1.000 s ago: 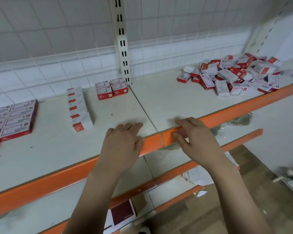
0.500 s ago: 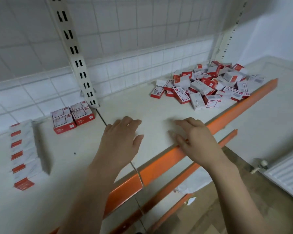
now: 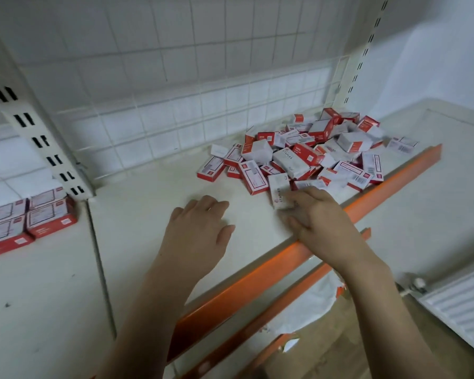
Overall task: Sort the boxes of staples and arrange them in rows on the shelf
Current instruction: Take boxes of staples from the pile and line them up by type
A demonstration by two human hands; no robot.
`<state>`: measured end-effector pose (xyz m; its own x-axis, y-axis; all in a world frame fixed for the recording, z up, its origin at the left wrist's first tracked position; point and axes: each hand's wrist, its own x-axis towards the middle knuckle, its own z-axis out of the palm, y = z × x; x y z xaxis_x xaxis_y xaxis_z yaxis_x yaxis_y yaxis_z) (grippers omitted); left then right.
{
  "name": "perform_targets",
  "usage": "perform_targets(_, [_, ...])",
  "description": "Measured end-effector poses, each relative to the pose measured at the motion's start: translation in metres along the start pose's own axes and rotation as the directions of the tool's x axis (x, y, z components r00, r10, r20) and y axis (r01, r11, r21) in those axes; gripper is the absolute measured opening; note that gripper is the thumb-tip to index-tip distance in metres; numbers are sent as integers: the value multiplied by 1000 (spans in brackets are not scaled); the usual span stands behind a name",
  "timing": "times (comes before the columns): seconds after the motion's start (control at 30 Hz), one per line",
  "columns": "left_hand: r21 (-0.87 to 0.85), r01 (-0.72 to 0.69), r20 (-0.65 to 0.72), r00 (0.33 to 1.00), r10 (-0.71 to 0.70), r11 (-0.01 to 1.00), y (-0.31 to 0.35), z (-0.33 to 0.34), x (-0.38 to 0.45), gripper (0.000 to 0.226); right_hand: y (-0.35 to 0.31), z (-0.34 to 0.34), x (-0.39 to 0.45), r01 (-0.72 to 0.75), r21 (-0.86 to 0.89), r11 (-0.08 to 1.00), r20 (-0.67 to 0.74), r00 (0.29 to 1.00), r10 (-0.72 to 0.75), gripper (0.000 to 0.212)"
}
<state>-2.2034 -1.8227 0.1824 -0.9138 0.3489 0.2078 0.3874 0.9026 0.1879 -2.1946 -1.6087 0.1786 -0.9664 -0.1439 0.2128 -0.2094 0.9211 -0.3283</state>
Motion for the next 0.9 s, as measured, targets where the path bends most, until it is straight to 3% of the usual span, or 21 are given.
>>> perform_targets(0.23, [29, -89, 37, 995, 88, 996, 44, 19, 61, 58, 54, -22, 8, 13, 23, 1000, -66, 998, -11, 40])
perform_targets(0.5, [68, -85, 266, 962, 64, 994, 59, 22, 110, 97, 84, -26, 4, 98, 50, 994, -133, 987, -90, 33])
perform_targets(0.7, [38, -106, 319, 944, 89, 994, 63, 21, 119, 91, 92, -27, 2, 107, 61, 992, -130, 987, -99, 32])
perform_targets(0.9, [60, -57, 218, 975, 43, 997, 66, 17, 104, 87, 91, -30, 11, 169, 0, 986, -126, 978, -168, 36])
